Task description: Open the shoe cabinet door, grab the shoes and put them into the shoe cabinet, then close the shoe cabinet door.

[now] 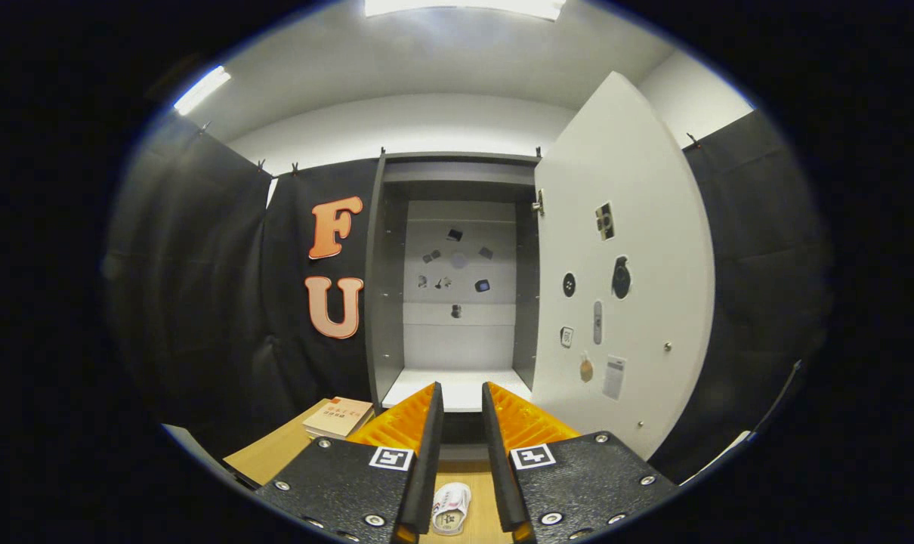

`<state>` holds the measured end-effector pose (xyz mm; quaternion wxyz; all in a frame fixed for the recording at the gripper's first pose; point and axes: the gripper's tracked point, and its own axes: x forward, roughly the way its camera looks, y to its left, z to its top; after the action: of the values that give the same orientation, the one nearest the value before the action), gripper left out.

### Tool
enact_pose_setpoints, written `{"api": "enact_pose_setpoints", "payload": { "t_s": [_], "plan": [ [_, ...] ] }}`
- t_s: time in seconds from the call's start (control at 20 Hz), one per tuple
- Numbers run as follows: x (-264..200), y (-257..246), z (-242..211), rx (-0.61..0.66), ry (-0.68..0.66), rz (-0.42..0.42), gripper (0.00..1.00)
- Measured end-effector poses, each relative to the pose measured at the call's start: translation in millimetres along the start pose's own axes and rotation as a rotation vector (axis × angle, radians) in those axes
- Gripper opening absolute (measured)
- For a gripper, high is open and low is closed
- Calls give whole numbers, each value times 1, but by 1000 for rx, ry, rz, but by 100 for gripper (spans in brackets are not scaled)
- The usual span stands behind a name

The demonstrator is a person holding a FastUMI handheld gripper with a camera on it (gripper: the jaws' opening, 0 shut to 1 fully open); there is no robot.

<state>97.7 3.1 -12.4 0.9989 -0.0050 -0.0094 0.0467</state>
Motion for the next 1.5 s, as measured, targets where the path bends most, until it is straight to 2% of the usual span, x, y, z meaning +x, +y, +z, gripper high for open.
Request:
{"api": "enact_pose_setpoints", "payload": {
  "t_s": [0.35,0.7,0.9,1.1,1.5],
  "plan": [
    [14,31,-14,8,23,47,33],
    [12,29,-15,10,23,33,33],
    [11,30,-32,16,46,33,33],
    [15,37,-88,23,151,38,36],
    [20,43,-247,64,439,41,36]
  ]
}}
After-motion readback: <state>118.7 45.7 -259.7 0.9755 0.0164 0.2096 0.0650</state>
